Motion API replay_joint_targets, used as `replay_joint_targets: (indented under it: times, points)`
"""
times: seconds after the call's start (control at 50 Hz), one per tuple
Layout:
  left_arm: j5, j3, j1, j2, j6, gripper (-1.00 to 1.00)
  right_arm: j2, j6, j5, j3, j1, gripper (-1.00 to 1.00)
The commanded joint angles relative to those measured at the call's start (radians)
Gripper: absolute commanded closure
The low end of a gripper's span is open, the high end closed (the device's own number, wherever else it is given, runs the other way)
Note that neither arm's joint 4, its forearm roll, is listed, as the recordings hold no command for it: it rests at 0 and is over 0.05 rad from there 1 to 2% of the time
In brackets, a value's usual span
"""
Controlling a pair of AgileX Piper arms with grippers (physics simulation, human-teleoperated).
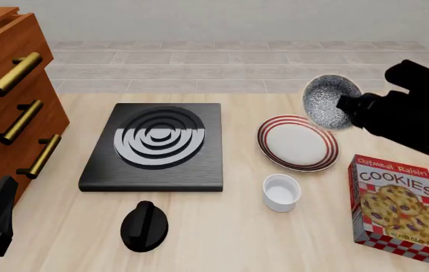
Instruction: Pick the akita bowl next to the ramekin and place it on the plate.
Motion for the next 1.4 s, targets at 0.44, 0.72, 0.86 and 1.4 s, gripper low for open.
replay_joint_targets:
  times: [0.44,0.72,0.86,1.4]
  points:
    - [0.000,0.000,0.000,0.000,0.000,-1.00,0.108,0.002,-0.052,-0.077,-0.048,1.00]
    - [0.000,0.000,0.000,0.000,0.000,-1.00,0.155,0.012,-0.078,-0.094,-0.060,1.00]
    - [0.000,0.000,0.000,0.000,0.000,-1.00,0.182,0.010,-0.091,-0.105,-0.076,1.00]
    - [0.000,0.000,0.000,0.000,0.000,-1.00,0.332,0.019,-0.134,-0.173,-0.093,1.00]
